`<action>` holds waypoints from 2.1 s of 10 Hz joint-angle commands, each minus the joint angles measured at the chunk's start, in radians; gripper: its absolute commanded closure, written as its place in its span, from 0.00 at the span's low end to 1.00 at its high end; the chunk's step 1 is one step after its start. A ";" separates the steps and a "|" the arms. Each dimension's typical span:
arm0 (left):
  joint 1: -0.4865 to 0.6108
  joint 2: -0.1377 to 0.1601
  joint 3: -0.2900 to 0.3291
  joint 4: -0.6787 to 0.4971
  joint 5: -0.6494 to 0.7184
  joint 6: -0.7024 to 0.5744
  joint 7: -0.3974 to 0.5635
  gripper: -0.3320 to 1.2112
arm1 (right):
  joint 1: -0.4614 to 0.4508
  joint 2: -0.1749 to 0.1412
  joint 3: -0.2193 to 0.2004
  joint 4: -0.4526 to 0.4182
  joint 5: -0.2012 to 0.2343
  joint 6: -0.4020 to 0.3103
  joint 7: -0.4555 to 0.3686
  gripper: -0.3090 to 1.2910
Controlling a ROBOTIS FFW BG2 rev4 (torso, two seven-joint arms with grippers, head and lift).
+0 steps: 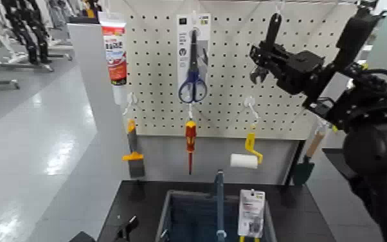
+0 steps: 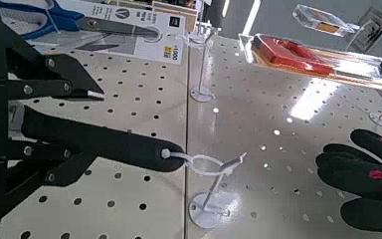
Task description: Put the black wrench into the crate.
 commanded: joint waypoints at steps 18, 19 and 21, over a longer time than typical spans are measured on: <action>0.000 0.002 -0.005 -0.006 -0.005 0.011 0.002 0.28 | 0.372 0.048 -0.041 -0.339 -0.071 0.155 -0.174 0.88; 0.002 0.002 -0.006 -0.006 -0.005 0.011 0.002 0.28 | 0.416 0.056 -0.050 -0.331 -0.076 0.175 -0.175 0.88; 0.003 0.003 -0.005 -0.011 -0.005 0.009 0.002 0.28 | 0.482 0.062 -0.061 -0.297 -0.082 0.210 -0.175 0.88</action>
